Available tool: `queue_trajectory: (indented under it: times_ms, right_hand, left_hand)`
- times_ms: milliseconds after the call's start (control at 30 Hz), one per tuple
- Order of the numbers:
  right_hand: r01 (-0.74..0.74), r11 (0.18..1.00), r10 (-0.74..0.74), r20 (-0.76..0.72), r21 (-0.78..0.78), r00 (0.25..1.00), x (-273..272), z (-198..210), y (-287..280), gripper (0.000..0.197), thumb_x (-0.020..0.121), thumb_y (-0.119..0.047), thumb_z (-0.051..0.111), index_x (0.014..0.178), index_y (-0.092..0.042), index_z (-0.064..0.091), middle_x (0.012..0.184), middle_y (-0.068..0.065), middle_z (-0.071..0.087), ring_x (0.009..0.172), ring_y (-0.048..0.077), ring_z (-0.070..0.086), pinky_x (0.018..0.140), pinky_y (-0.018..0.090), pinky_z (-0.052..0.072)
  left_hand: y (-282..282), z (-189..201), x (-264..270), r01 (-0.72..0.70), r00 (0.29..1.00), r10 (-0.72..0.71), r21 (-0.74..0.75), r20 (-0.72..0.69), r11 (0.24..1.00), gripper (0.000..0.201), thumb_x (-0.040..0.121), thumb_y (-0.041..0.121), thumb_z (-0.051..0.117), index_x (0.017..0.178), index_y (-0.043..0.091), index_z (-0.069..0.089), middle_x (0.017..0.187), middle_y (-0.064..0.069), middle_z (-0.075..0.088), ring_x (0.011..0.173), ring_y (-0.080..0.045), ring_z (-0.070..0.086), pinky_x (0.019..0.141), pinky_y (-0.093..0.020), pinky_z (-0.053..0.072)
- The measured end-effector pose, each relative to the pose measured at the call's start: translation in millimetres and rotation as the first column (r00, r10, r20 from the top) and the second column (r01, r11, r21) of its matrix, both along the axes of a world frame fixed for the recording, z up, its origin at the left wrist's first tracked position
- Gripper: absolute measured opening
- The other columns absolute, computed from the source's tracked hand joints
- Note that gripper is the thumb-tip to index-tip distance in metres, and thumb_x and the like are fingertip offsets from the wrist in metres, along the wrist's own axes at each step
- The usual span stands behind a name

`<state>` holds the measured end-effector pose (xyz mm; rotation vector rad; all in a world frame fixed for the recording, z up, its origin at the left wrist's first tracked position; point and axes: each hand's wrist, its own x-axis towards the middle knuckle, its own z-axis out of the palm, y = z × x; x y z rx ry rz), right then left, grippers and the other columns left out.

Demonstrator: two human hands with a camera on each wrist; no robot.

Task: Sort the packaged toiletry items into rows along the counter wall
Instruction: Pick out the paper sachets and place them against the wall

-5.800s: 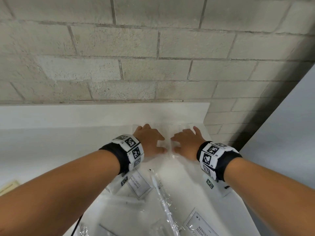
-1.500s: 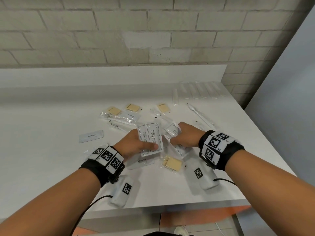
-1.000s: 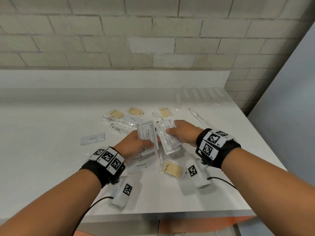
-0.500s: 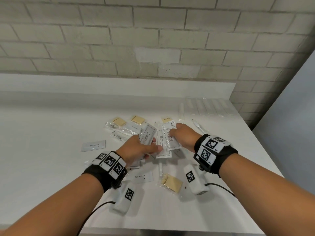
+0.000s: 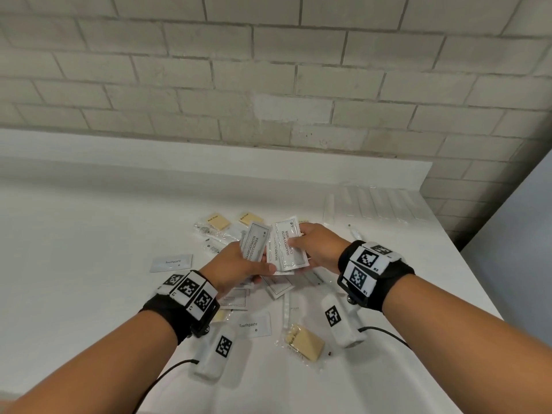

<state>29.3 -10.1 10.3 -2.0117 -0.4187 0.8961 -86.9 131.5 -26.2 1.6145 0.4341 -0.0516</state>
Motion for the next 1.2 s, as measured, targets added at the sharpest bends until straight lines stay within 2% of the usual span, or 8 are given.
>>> queue_trajectory:
  times_ms: [200, 400, 600, 767, 900, 1000, 1100, 1200]
  right_hand:
    - [-0.028, 0.999, 0.029, -0.033, 0.032, 0.999, 6.5, -5.2, 4.7, 0.036, 0.099, -0.025, 0.049, 0.133, -0.015, 0.043, 0.126, 0.015, 0.058, 0.060, 0.025, 0.066, 0.052, 0.030, 0.059]
    - [-0.120, 0.993, 0.121, 0.098, -0.022, 0.988, 11.3, -1.2, 17.5, 0.036, 0.092, -0.028, 0.062, 0.121, -0.008, 0.060, 0.122, 0.018, 0.062, 0.098, 0.034, 0.067, 0.073, 0.038, 0.061]
    - [-0.020, 0.991, 0.013, 0.059, 0.130, 0.998, 13.3, 5.9, 20.3, 0.031, 0.082, -0.022, 0.076, 0.103, -0.002, 0.064, 0.085, 0.008, 0.068, 0.062, 0.018, 0.062, 0.067, 0.039, 0.061]
    - [-0.005, 0.993, -0.001, 0.051, 0.117, 0.999, 12.1, 4.6, 17.6, 0.025, 0.087, -0.022, 0.068, 0.100, -0.001, 0.065, 0.087, 0.009, 0.068, 0.066, 0.022, 0.065, 0.070, 0.039, 0.060]
    - [0.025, 1.000, -0.026, 0.070, 0.014, 0.997, 16.1, -0.3, 8.7, 0.023, 0.096, -0.021, 0.053, 0.107, -0.004, 0.062, 0.089, 0.007, 0.067, 0.067, 0.020, 0.063, 0.067, 0.033, 0.055]
    - [-0.094, 0.984, 0.125, 0.216, -0.150, 0.968, 7.8, -14.3, 9.2, 0.019, 0.092, -0.023, 0.060, 0.101, -0.007, 0.064, 0.093, 0.008, 0.067, 0.075, 0.021, 0.062, 0.073, 0.035, 0.054]
    - [-0.257, 0.882, 0.394, 0.320, -0.395, 0.862, -10.3, -28.8, 22.3, 0.046, 0.083, -0.038, 0.069, 0.118, -0.013, 0.056, 0.115, 0.005, 0.061, 0.096, 0.019, 0.058, 0.080, 0.030, 0.048]
    - [-0.241, 0.780, 0.508, 0.359, -0.577, 0.783, -20.0, -36.5, 39.8, 0.068, 0.074, -0.039, 0.076, 0.128, -0.013, 0.045, 0.121, 0.006, 0.059, 0.107, 0.024, 0.059, 0.089, 0.035, 0.052]
  left_hand:
    - [12.6, 0.5, -2.5, -0.092, 0.996, 0.092, 0.029, 0.005, 0.995, 0.031, 0.079, 0.003, 0.073, 0.108, 0.003, 0.062, 0.090, -0.017, 0.069, 0.066, -0.023, 0.057, 0.071, -0.038, 0.044]
    - [13.9, 4.3, -3.5, -0.090, 0.995, 0.090, 0.011, 0.051, 0.996, 0.031, 0.079, 0.005, 0.074, 0.109, 0.006, 0.063, 0.089, -0.012, 0.068, 0.073, -0.024, 0.058, 0.077, -0.038, 0.048]
    - [11.0, 15.8, -0.7, -0.115, 0.977, 0.125, -0.063, 0.174, 0.991, 0.030, 0.084, 0.015, 0.071, 0.112, 0.010, 0.065, 0.094, -0.007, 0.073, 0.082, -0.020, 0.070, 0.065, -0.028, 0.049]
    - [11.0, 9.9, 4.7, -0.166, 0.971, 0.166, -0.017, 0.172, 0.986, 0.024, 0.082, 0.014, 0.073, 0.105, 0.006, 0.066, 0.078, -0.004, 0.071, 0.064, -0.018, 0.060, 0.056, -0.025, 0.048]
    - [19.3, 4.3, 5.9, -0.251, 0.957, 0.243, 0.027, 0.157, 0.968, 0.023, 0.081, 0.014, 0.075, 0.101, 0.006, 0.067, 0.079, -0.009, 0.070, 0.062, -0.022, 0.057, 0.066, -0.036, 0.048]
    - [30.9, 6.2, 1.7, -0.299, 0.939, 0.290, 0.022, 0.184, 0.954, 0.024, 0.080, 0.011, 0.075, 0.102, 0.005, 0.067, 0.080, -0.011, 0.069, 0.065, -0.024, 0.057, 0.066, -0.037, 0.048]
    - [41.8, 8.6, -7.8, -0.329, 0.928, 0.318, 0.029, 0.192, 0.944, 0.024, 0.081, 0.009, 0.074, 0.104, 0.007, 0.067, 0.085, -0.012, 0.071, 0.063, -0.020, 0.059, 0.063, -0.032, 0.050]
    - [51.0, 10.3, -20.4, -0.351, 0.923, 0.337, 0.050, 0.186, 0.935, 0.022, 0.081, 0.011, 0.074, 0.102, 0.008, 0.067, 0.075, -0.003, 0.070, 0.057, -0.017, 0.057, 0.060, -0.029, 0.050]
